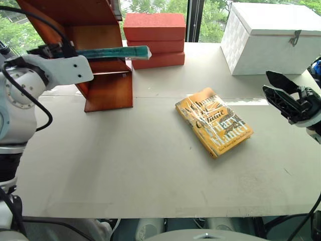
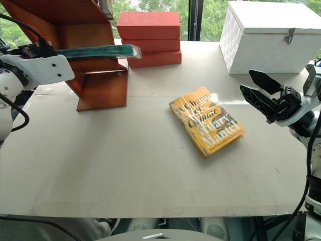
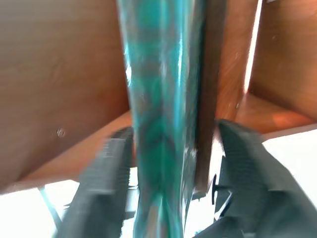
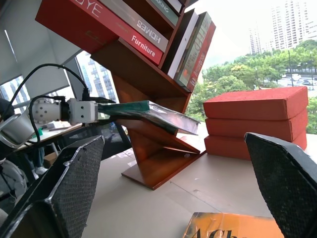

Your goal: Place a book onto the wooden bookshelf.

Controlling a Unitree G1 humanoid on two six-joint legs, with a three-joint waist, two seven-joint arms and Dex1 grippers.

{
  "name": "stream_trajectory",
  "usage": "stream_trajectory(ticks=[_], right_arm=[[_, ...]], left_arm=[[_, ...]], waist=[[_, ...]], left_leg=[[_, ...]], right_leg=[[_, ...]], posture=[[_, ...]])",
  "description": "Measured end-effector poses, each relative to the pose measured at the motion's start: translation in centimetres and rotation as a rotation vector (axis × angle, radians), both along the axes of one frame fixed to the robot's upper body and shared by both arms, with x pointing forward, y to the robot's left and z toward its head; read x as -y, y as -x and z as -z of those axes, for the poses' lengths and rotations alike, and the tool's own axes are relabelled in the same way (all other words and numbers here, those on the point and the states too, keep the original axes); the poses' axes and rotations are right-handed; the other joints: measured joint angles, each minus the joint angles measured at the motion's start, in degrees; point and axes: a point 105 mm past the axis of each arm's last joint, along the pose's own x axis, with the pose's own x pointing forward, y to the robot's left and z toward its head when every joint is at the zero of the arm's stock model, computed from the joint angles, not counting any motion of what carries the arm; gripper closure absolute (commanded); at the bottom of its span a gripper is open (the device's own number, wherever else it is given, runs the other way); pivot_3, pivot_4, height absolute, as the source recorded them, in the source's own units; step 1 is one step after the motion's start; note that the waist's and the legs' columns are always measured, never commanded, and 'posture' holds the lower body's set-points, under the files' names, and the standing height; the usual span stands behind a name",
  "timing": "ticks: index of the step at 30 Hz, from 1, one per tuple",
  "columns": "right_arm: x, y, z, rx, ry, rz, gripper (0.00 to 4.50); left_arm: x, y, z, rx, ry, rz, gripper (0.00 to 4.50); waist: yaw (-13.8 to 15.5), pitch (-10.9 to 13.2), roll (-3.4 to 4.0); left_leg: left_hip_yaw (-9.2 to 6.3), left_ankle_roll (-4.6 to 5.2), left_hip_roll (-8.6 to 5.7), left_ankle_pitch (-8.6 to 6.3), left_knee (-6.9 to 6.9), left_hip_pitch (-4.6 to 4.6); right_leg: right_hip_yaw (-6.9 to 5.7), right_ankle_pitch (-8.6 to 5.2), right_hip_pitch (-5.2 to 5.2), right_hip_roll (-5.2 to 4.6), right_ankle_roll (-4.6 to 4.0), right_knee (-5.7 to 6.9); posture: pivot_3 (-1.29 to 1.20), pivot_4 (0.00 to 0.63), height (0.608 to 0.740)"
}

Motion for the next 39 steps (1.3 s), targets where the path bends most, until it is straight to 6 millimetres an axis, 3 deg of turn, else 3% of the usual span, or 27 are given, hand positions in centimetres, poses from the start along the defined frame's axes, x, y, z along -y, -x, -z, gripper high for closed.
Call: stream_trajectory(ticks=[1, 8, 11, 18, 24, 27, 28, 30, 32, 36, 39], right_arm=[[0.0, 0.0, 0.0, -0.001, -0.002, 0.001, 0.0], [0.0, -0.3, -0.4, 0.019, -0.007, -0.005, 0.0], [0.1, -0.5, -0.3, 0.012, -0.009, 0.0, 0.0], [0.4, -0.8, 0.5, 0.003, 0.029, 0.006, 0.0], [3.4, -0.7, 5.7, -0.093, 0.178, 0.156, 0.0], [5.4, 0.0, 9.4, -0.144, 0.303, 0.26, 0.0], [6.3, 0.6, 11.5, -0.189, 0.357, 0.292, 0.0], [6.7, 1.1, 12.8, -0.211, 0.39, 0.312, 0.0], [7.5, 2.0, 14.5, -0.225, 0.474, 0.335, 0.0], [8.0, 3.7, 17.6, -0.256, 0.622, 0.324, 0.0], [8.2, 4.1, 18.4, -0.266, 0.63, 0.334, 0.0]], left_arm=[[-0.1, 0.1, -0.2, 0.009, 0.006, -0.007, 0.04], [-1.0, 1.3, -0.7, 0.056, 0.043, -0.052, 0.04], [-0.1, 1.8, -1.5, 0.167, 0.203, 0.005, 0.04], [3.4, 2.3, 2.1, 0.133, 0.63, 0.283, 0.04], [5.3, 4.5, 8.9, 0.005, 1.108, 0.461, 0.04], [8.7, 5.8, 13.5, -0.19, 1.28, 0.52, 0.04], [10.6, 6.6, 16.3, -0.322, 1.346, 0.516, 0.04], [11.9, 7.1, 18.2, -0.411, 1.355, 0.51, 0.04], [13.7, 7.9, 20.2, -0.499, 1.35, 0.514, 0.04], [14.4, 8.2, 22.3, -0.543, 1.358, 0.465, 0.04], [14.7, 8.3, 22.9, -0.557, 1.371, 0.456, 0.04]], waist=[[0.1, 0.0, 0.0], [0.1, 0.0, 0.0], [0.3, 0.0, 0.02], [0.0, -0.1, 0.02], [0.3, -0.1, -0.01], [0.4, -0.2, -0.03], [0.3, -0.2, -0.02], [0.2, -0.2, 0.01], [0.1, -0.3, 0.12], [0.0, -0.4, 0.26], [-0.1, -0.5, 0.46]], left_leg=[[0.0, -0.01, -0.01, 0.01, 0.0, 0.0], [-0.03, -0.02, 0.0, 0.01, 0.01, 0.0], [-0.05, -0.06, -0.01, 0.03, 0.06, -0.01], [-0.01, -0.18, -0.02, 0.1, 0.15, 0.04], [-0.06, -0.19, -0.03, 0.11, 0.17, 0.04], [-0.08, 0.01, -0.07, -0.01, 0.2, 0.28], [-0.05, 0.04, -0.07, -0.02, 0.2, 0.38], [-0.07, 0.04, -0.06, -0.02, 0.2, 0.42], [-0.01, 0.06, -0.04, -0.04, 0.1, 1.04], [-0.02, 0.05, 0.09, -0.03, 0.1, 1.19], [0.01, 0.05, 0.09, -0.03, 0.11, 1.19]], right_leg=[[0.0, 0.0, 0.0, 0.0, 0.0, 0.0], [-0.02, 0.0, 0.01, -0.01, 0.0, 0.02], [-0.03, 0.0, 0.02, -0.04, 0.0, 0.05], [0.05, 0.01, 0.04, -0.08, -0.01, 0.16], [-0.01, 0.02, 0.05, -0.13, -0.02, 0.21], [-0.01, 0.02, 0.36, -0.15, -0.02, 0.14], [0.03, 0.01, 0.44, -0.13, -0.03, 0.1], [0.04, 0.04, 0.44, -0.09, -0.07, 0.1], [0.1, -0.11, 0.98, -0.03, -0.31, 0.08], [0.12, -0.18, 1.06, 0.12, -0.22, 0.07], [0.18, -0.1, 1.05, 0.14, -0.33, 0.07]], posture=[[0.0, 0.15, 0.74], [0.0, 0.15, 0.74], [0.0, 0.15, 0.74], [0.0, 0.15, 0.74], [0.0, 0.15, 0.74], [0.0, 0.15, 0.74], [0.0, 0.15, 0.74], [0.0, 0.15, 0.74], [0.0, 0.15, 0.74], [0.0, 0.15, 0.74], [0.0, 0.15, 0.74]])
